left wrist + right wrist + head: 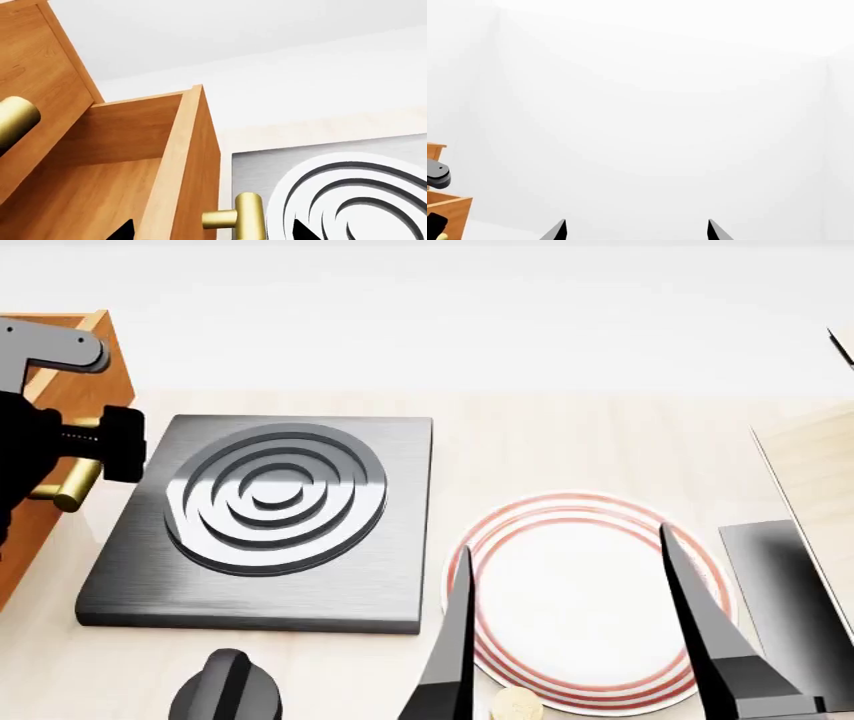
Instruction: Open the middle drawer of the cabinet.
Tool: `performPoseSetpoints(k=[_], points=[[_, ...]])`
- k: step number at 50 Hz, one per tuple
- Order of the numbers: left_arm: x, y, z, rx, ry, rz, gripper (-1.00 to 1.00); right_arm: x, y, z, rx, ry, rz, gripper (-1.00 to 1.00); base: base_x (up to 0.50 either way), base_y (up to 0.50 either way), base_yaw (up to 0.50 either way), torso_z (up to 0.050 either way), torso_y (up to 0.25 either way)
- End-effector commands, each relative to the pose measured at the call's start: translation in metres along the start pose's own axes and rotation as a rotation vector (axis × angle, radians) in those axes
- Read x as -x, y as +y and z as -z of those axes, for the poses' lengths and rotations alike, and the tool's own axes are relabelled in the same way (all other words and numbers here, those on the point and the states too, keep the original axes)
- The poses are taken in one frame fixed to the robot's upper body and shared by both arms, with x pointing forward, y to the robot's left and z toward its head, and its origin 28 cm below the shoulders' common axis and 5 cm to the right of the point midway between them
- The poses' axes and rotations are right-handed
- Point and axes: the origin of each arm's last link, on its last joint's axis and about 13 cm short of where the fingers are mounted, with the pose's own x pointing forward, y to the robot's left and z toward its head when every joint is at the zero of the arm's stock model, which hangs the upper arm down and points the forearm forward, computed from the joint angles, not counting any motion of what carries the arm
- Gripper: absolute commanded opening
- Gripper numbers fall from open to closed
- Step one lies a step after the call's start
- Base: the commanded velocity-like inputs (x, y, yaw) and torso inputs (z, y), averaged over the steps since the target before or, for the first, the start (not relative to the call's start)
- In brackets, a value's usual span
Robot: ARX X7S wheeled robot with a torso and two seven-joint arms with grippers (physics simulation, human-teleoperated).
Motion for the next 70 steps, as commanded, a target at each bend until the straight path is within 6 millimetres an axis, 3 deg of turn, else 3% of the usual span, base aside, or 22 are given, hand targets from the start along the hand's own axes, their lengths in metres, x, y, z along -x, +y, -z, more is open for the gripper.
performPoseSetpoints(k=[1,38,51,70], points=[[0.0,0.001,0.001,0.008,0.004,-0.011,1.0,0.0,0.001,0.0,-0.001,0.001,-0.004,1.0,0.0,0.0,0.0,0.0,0.0],[0.0,-0.001,0.009,0.016,0.029,-0.027,1.0,0.0,0.001,0.0,-0.005,0.001,-0.01,1.0,0.0,0.0,0.0,0.0,0.0],[-0.001,-0.011,-0.008,-0.001,-0.021,0.062,1.0,0.0,0.001,0.0,-0.006,0.001,-0.013,1.0,0.0,0.0,0.0,0.0,0.0],[-0.001,-0.021,-0.013,-0.001,-0.041,0.117,1.0,0.001,0.001,0.0,-0.006,0.004,-0.017,1.0,0.0,0.0,0.0,0.0,0.0]])
